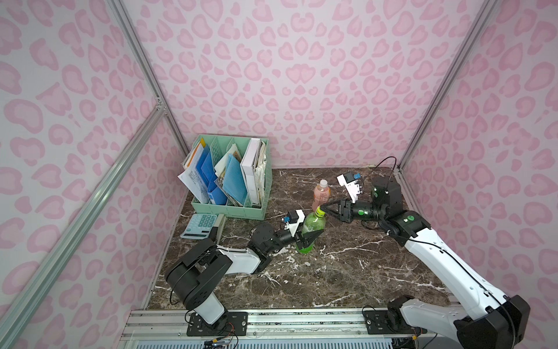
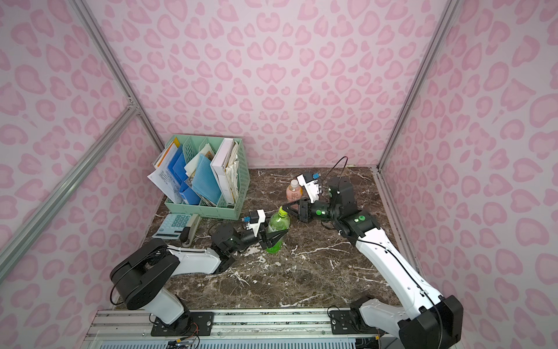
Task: Screw on the bottle caps
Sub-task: Screw the bottle cap onto the plastic bottle.
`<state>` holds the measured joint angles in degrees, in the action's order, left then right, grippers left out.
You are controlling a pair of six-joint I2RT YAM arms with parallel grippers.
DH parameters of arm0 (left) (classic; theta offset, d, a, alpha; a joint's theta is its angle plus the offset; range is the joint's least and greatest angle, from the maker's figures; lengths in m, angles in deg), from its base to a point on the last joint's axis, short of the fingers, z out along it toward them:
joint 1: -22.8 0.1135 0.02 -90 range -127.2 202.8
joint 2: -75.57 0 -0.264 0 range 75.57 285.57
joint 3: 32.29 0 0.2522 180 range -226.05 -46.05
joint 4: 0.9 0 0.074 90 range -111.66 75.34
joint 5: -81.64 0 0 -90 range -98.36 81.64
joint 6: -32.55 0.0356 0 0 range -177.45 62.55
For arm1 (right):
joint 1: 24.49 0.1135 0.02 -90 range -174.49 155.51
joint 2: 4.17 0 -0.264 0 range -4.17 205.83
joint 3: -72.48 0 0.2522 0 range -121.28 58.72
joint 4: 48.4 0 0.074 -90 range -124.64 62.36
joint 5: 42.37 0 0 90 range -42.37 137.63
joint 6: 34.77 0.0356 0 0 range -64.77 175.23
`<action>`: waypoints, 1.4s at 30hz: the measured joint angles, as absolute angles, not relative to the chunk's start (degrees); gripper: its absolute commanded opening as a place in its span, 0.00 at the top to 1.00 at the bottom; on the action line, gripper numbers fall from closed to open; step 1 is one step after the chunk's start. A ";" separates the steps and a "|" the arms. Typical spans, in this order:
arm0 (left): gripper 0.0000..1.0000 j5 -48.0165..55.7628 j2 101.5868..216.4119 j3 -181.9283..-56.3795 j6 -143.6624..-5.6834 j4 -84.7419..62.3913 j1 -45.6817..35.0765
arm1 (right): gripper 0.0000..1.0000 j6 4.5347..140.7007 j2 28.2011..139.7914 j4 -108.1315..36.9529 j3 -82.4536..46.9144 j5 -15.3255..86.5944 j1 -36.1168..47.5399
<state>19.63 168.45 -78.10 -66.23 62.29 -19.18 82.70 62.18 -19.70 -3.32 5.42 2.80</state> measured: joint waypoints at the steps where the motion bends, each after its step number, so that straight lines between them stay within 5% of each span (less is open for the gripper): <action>1: 0.38 19.50 168.43 -78.19 -66.23 62.22 -19.16 | 0.74 83.16 61.81 -19.76 -3.10 5.57 2.80; 13: 0.38 17.07 168.45 -78.26 -66.29 61.70 -19.11 | 0.70 83.48 59.01 -16.97 -1.40 5.39 6.75; 23: 0.38 20.05 168.69 -79.02 -66.23 61.57 -19.11 | 0.64 82.37 60.45 -18.52 -4.46 5.66 -1.70; 42: 0.39 22.45 168.69 -79.89 -65.86 60.15 -19.11 | 0.71 81.54 66.92 -20.57 -6.29 1.09 2.49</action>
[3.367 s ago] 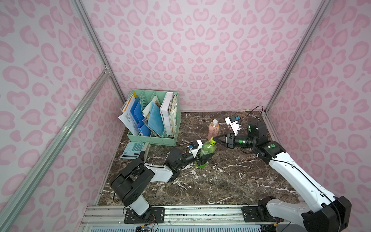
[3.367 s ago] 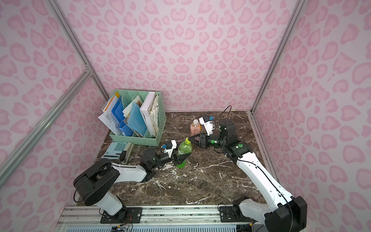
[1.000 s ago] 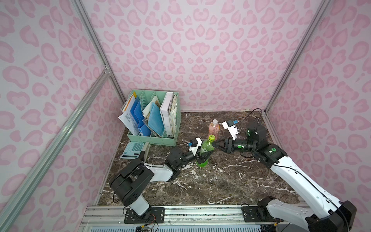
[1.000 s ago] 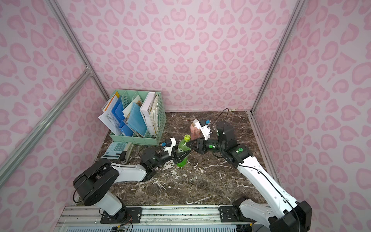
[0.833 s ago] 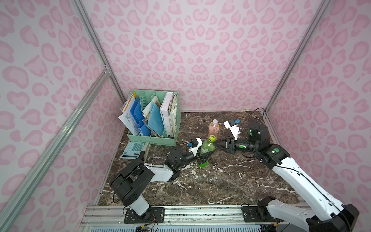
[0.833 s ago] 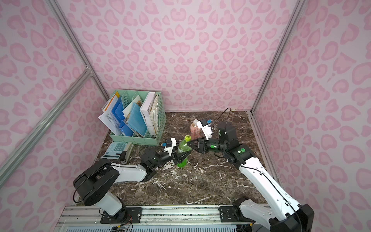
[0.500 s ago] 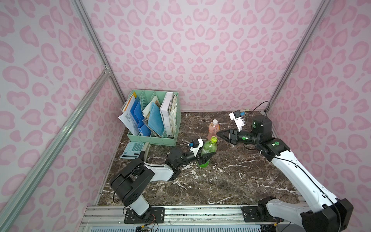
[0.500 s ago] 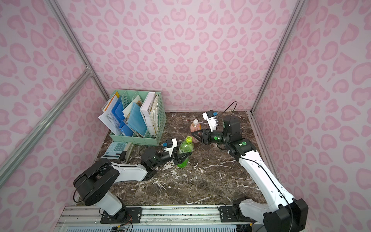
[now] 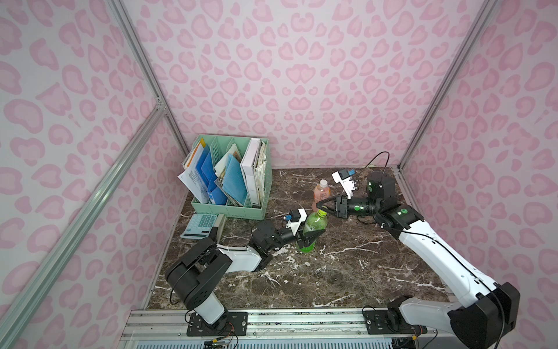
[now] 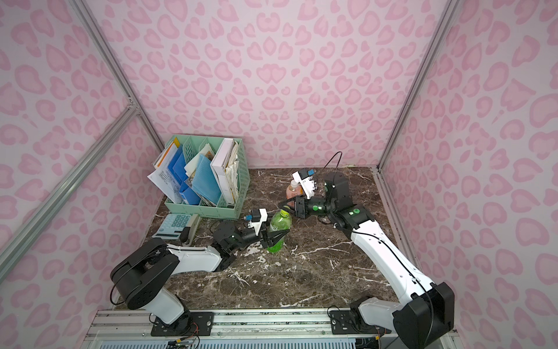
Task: Screw on the bottle caps
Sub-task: Screw the bottle cap onto the plastic bottle.
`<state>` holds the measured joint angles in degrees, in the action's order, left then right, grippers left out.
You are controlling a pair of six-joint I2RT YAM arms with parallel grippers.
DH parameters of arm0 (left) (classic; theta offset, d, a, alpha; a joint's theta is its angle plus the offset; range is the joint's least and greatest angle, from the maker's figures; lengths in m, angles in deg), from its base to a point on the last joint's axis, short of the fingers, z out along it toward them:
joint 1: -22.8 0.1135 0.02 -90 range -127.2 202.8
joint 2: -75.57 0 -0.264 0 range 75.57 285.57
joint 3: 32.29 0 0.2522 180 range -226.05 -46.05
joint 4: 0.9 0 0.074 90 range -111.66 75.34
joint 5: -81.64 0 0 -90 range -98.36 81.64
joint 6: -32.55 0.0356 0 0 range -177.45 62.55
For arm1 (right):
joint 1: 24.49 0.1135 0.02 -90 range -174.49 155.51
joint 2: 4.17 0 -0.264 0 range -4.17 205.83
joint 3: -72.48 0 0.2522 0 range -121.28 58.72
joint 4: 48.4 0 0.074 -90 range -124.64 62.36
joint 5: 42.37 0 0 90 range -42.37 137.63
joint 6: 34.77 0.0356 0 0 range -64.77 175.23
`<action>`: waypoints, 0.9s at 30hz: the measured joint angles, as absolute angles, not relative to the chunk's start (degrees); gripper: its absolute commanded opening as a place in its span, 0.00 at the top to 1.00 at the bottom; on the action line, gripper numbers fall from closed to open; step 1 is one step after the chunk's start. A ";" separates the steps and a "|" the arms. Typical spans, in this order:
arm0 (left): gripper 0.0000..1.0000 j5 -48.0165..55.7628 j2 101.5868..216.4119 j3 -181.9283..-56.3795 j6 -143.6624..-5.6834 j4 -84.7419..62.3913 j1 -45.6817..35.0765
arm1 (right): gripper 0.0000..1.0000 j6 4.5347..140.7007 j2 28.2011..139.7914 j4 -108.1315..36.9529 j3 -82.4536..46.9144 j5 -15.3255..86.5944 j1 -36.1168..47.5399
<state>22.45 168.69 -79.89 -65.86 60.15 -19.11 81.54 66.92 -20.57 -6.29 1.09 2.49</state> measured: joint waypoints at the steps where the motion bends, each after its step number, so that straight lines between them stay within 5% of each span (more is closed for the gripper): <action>1: 0.39 22.60 168.69 -79.89 -65.70 59.91 -19.09 | 0.71 81.52 66.35 -20.40 -5.92 1.53 2.49; 17: 0.39 18.78 168.47 -79.89 -66.40 57.53 -17.65 | 0.65 79.75 59.07 -12.73 -3.01 4.28 4.59; 27: 0.40 25.27 161.52 -80.99 -52.57 41.57 -16.58 | 0.61 60.03 60.58 1.39 -12.59 13.72 4.70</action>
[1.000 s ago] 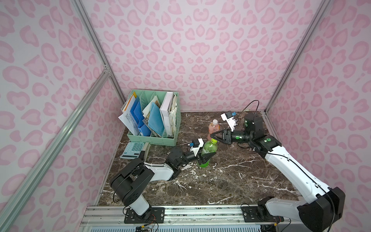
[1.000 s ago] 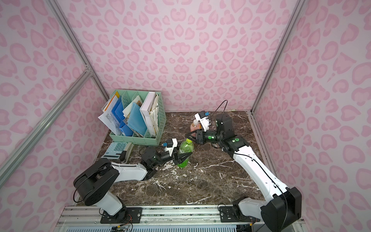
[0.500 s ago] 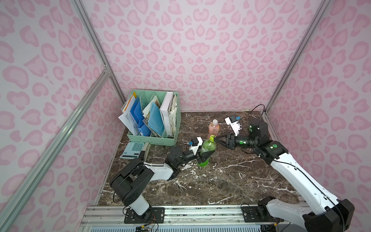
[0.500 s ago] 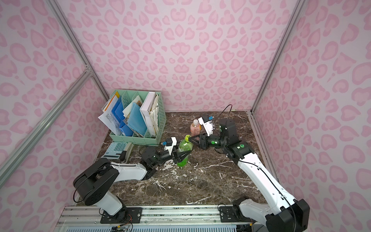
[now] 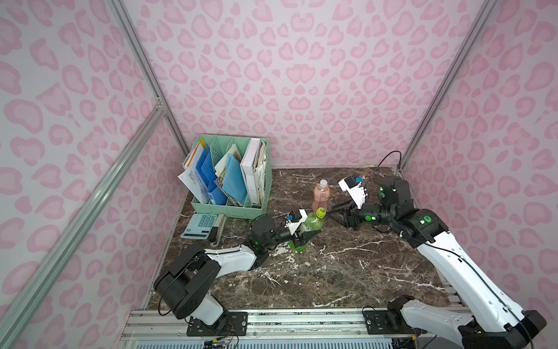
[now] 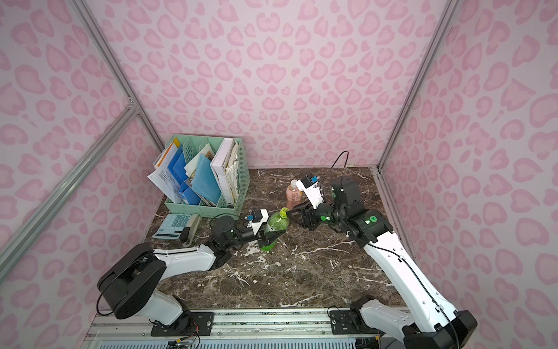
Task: Screw on the bottle caps
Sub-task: Screw the bottle cap onto the plastic bottle.
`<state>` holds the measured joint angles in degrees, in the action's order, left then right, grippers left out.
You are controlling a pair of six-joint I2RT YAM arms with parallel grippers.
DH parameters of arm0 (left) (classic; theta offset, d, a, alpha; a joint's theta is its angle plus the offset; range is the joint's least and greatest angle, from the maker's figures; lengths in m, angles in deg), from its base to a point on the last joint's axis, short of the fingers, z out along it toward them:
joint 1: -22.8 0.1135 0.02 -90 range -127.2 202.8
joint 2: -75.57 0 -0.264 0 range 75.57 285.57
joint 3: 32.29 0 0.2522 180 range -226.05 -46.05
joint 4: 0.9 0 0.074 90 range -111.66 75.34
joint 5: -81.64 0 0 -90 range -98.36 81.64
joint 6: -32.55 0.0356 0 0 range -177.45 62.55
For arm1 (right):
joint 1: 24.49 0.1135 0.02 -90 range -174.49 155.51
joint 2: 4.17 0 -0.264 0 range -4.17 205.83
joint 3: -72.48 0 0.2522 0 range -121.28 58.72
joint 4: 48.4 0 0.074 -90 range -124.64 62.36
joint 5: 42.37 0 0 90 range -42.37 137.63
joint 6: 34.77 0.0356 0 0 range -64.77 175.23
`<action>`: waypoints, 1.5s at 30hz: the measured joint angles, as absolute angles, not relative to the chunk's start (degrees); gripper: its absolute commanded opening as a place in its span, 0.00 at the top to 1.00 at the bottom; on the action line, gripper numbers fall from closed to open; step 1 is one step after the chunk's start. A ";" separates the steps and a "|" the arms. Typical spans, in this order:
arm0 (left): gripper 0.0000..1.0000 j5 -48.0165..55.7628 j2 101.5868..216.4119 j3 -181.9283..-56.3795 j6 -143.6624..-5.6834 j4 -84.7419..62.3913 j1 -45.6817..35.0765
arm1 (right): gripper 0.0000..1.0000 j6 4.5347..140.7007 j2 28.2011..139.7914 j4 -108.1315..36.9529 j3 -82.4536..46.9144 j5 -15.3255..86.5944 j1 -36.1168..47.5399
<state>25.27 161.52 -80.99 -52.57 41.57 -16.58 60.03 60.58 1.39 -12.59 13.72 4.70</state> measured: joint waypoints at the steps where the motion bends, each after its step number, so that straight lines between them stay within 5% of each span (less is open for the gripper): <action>1: 0.41 26.04 160.04 -81.53 -49.99 38.18 -16.49 | 0.62 57.67 60.95 2.57 -12.57 14.25 4.70; 11: 0.42 32.27 152.74 -86.34 -30.01 11.56 -12.03 | 0.58 34.70 60.82 6.75 -13.90 16.94 4.70; 21: 0.42 36.40 151.58 -89.03 -22.30 -0.05 -9.91 | 0.37 8.16 60.69 6.64 -12.19 21.72 9.55; 32: 0.42 39.92 152.58 -90.78 -20.59 -3.59 -9.78 | 0.43 -9.45 63.97 8.39 -14.42 25.18 15.61; 45: 0.42 42.47 153.17 -91.98 -19.74 -6.10 -9.80 | 0.58 -15.14 64.78 9.76 -13.48 29.13 18.64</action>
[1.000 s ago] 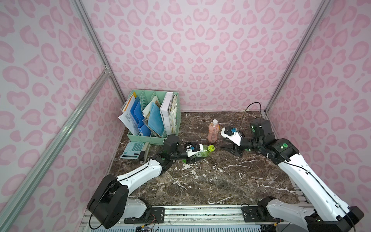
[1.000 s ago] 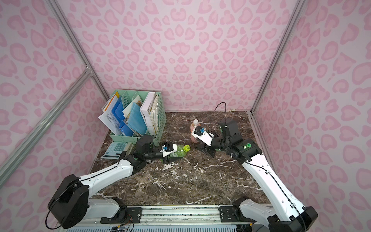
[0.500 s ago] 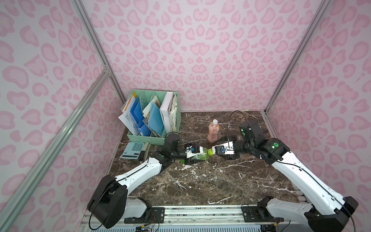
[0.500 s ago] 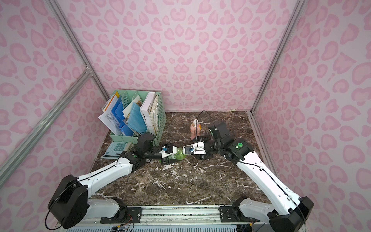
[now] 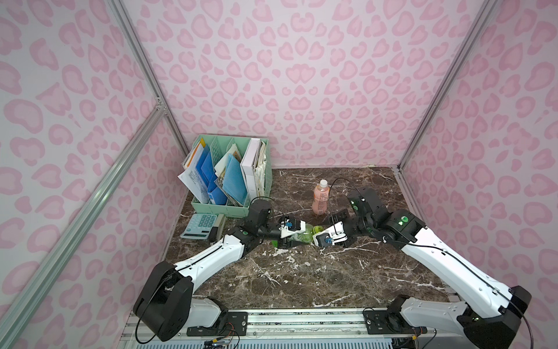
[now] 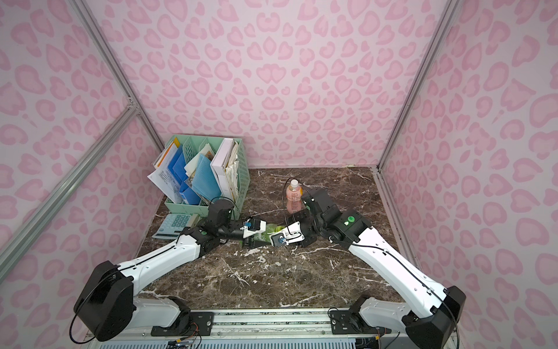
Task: Screw on the bottle caps
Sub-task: Screw the bottle cap onto the plastic bottle.
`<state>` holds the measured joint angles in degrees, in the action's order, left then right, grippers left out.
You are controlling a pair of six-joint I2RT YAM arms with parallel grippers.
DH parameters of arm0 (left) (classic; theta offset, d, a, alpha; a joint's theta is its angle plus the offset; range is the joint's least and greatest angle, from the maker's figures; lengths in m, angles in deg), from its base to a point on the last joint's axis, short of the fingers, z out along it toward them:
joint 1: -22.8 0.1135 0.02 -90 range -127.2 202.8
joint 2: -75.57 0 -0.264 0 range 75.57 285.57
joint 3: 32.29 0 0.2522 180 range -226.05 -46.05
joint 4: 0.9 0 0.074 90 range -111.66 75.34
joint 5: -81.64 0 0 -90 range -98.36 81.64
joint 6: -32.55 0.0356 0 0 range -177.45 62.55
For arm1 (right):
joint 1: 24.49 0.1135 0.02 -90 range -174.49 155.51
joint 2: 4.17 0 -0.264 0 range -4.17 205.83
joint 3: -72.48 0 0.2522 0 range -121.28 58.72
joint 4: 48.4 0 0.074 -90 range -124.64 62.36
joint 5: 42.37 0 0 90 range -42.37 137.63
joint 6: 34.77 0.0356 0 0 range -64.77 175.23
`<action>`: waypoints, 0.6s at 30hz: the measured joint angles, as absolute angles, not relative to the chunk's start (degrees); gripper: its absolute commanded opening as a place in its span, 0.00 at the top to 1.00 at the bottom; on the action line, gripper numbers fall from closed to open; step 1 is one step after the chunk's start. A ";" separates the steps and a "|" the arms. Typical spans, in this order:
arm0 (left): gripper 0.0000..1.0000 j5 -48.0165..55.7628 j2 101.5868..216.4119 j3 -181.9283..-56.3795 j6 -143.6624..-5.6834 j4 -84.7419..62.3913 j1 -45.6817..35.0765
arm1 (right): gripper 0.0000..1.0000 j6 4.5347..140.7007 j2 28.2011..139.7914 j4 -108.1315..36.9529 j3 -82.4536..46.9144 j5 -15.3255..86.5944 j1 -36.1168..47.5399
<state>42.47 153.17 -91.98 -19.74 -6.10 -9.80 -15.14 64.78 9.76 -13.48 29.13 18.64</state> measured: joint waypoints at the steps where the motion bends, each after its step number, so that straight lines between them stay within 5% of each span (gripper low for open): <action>1: 0.42 42.76 153.20 -92.11 -19.78 -6.45 -9.83 | 0.58 -15.53 64.71 9.52 -13.18 29.26 18.67; 13: 0.42 43.39 154.00 -93.10 -19.08 -8.74 -9.96 | 0.61 -15.70 64.89 8.30 -12.74 28.19 18.67; 18: 0.42 43.26 154.20 -93.16 -18.27 -8.79 -10.09 | 0.72 -15.07 65.00 8.89 -12.72 27.36 18.69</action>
<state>43.26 154.20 -93.16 -18.27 -8.79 -10.09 -15.07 65.00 8.89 -12.72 27.36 18.69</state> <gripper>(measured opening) 0.598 0.313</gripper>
